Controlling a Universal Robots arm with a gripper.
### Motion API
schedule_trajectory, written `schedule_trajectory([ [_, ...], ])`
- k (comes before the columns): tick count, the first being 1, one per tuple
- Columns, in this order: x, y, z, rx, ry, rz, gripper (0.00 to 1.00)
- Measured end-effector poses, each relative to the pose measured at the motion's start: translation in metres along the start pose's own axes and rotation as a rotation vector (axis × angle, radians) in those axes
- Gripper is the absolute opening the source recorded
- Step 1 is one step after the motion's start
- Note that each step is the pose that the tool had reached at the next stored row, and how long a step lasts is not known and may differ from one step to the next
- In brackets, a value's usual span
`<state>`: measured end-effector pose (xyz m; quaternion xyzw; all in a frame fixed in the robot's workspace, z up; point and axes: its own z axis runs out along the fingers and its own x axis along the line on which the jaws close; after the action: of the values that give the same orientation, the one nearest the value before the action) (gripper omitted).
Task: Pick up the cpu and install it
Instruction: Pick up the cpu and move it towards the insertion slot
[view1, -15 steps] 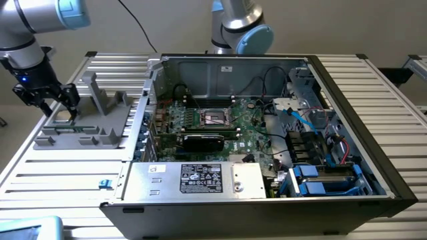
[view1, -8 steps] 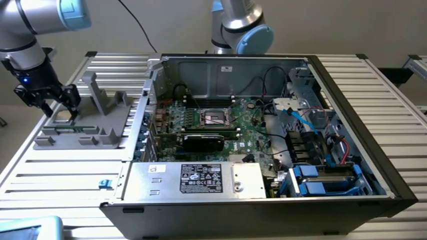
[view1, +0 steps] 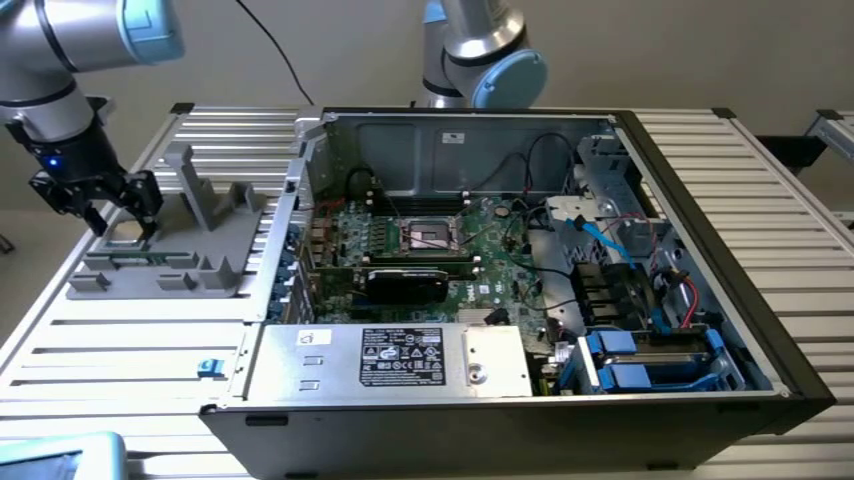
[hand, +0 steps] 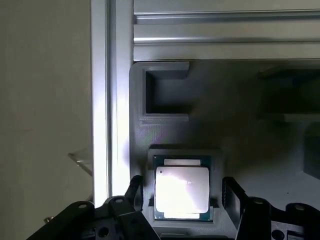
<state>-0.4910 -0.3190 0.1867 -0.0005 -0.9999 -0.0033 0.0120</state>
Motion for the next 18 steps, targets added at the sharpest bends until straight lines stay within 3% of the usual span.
schedule_trajectory([
  [5,-0.0003,0.0002,0.0008,0.0001,0.0087,0.000,0.75],
  [18,-0.0022,0.0002,0.0018,0.0000,0.0110,0.000,0.75],
])
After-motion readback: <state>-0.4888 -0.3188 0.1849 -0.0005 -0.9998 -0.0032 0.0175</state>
